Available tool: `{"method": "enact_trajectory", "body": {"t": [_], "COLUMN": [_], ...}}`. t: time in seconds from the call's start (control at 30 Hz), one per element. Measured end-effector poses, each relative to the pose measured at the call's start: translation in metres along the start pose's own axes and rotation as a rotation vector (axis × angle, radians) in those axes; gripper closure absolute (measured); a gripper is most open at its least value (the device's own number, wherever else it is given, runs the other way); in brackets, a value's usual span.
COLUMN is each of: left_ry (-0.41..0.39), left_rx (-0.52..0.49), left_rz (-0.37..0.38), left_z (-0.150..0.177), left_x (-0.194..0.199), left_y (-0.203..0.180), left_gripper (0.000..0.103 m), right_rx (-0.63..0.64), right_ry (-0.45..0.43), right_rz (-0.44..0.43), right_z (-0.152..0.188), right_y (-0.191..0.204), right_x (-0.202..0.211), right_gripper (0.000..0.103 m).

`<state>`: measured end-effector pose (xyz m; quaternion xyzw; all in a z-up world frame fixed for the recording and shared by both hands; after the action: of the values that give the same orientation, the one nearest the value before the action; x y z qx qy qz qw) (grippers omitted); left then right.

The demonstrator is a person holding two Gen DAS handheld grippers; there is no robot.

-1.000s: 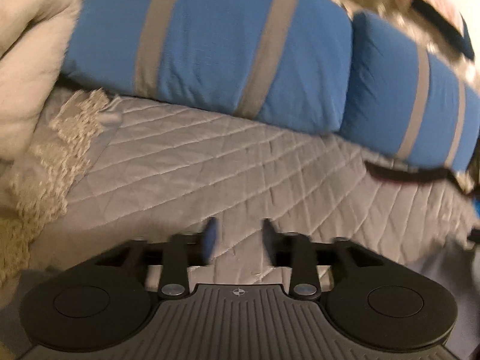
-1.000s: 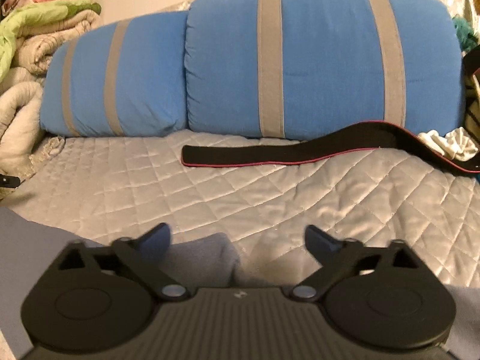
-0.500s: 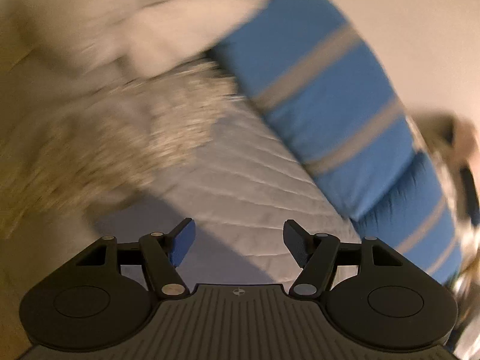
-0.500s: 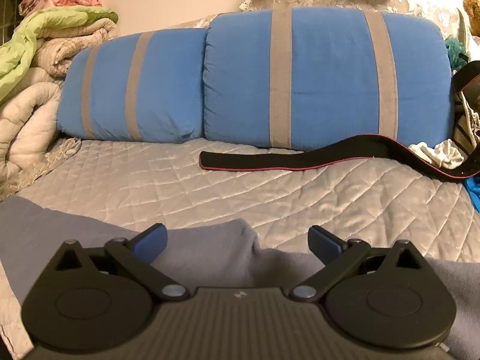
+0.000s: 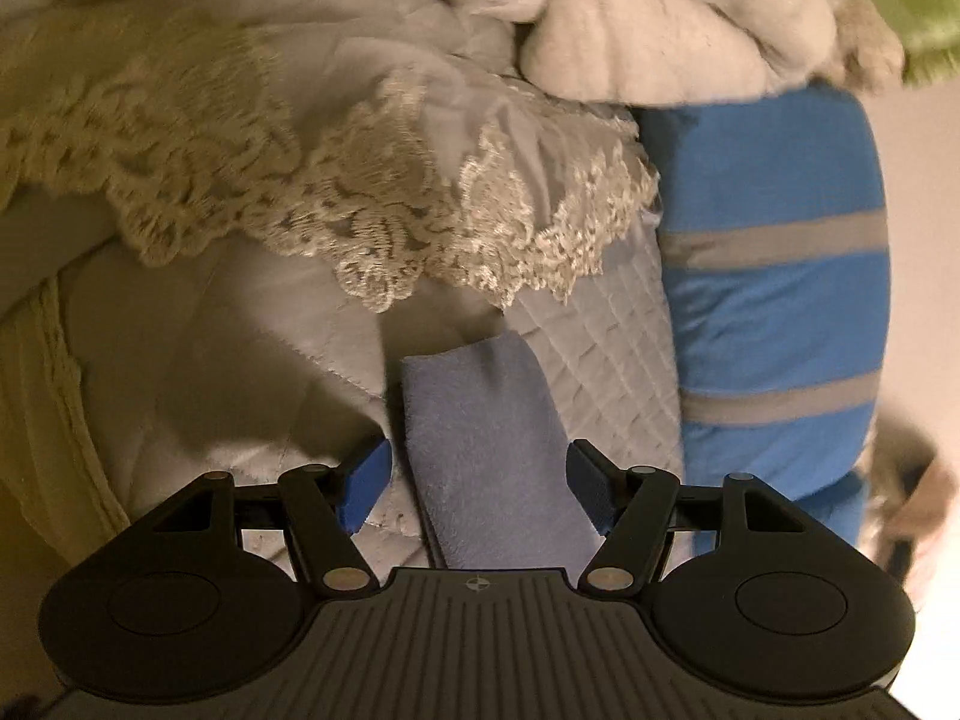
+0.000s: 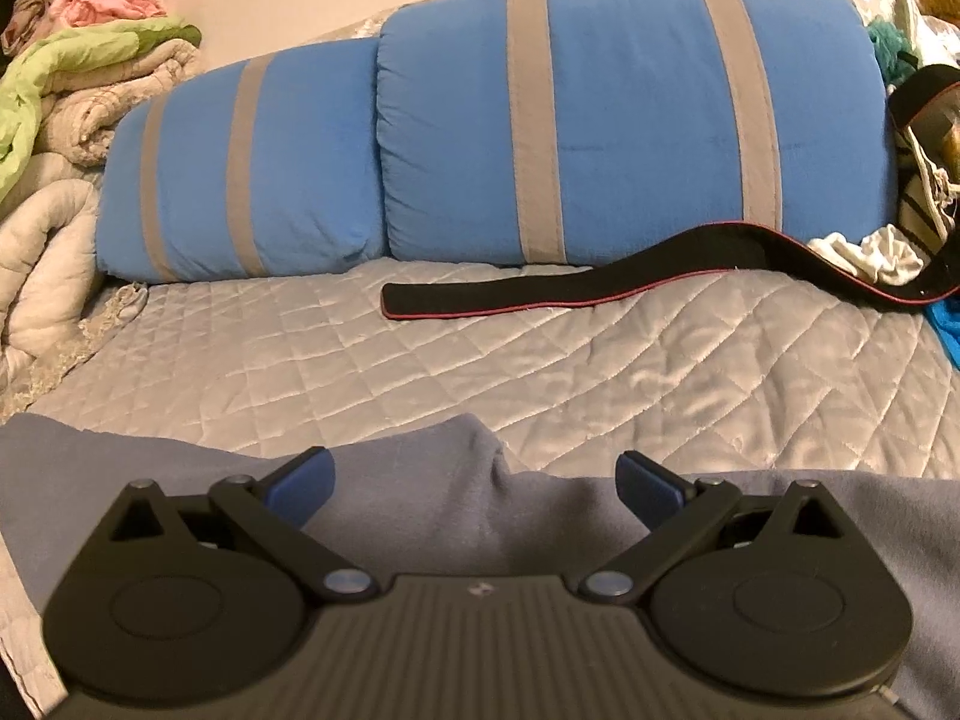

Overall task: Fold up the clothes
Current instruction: 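Grasp the grey sweatpants edge with the left gripper and lift it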

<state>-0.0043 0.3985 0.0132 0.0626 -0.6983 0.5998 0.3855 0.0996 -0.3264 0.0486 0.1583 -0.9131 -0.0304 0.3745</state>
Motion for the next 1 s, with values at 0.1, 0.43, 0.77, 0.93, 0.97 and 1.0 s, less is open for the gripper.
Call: {"method": "enact_trajectory", "body": {"t": [0.1,0.43,0.77,0.93,0.97,1.0], "left_ry": [0.019,0.088,0.055,-0.004,-0.012,-0.021], "left_rx": [0.013,0.144,-0.163,-0.457,-0.519,-0.582], "left_rz": [0.021,0.234,0.096,0.038,0.028,0.018], "left_z": [-0.001,-0.008,0.009,0.058,0.072,0.085], "left_x": [-0.004,-0.038,-0.025,-0.008,-0.006,-0.003], "left_y": [0.001,0.018,-0.043,-0.118,-0.133,-0.149], "left_gripper": [0.04,0.041,0.098,0.098,0.098,0.098], "right_rx": [-0.008,-0.028,-0.05,-0.056,-0.054,-0.051], "right_ry": [0.008,0.044,-0.006,-0.053,-0.061,-0.069], "right_rz": [0.003,0.028,0.008,-0.034,-0.042,-0.045], "right_z": [0.0,-0.002,0.003,0.006,0.007,0.007], "right_y": [0.001,0.002,0.005,0.006,0.007,0.007], "right_x": [0.0,-0.006,0.012,0.024,0.026,0.028], "right_gripper": [0.0,0.0,0.0,0.0,0.0,0.0]}}
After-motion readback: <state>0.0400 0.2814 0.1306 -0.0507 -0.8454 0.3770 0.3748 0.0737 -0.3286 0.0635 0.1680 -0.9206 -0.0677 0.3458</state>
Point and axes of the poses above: each gripper's, at about its wrist camera, not at the fingertips, and x roughly against the way its jaws point, y to its left, z to its underside, the point moved 1 cm from there along -x, roughly the way its jaws point, and after that the axes turned 10 degrees about y, right-handed, at the moved point
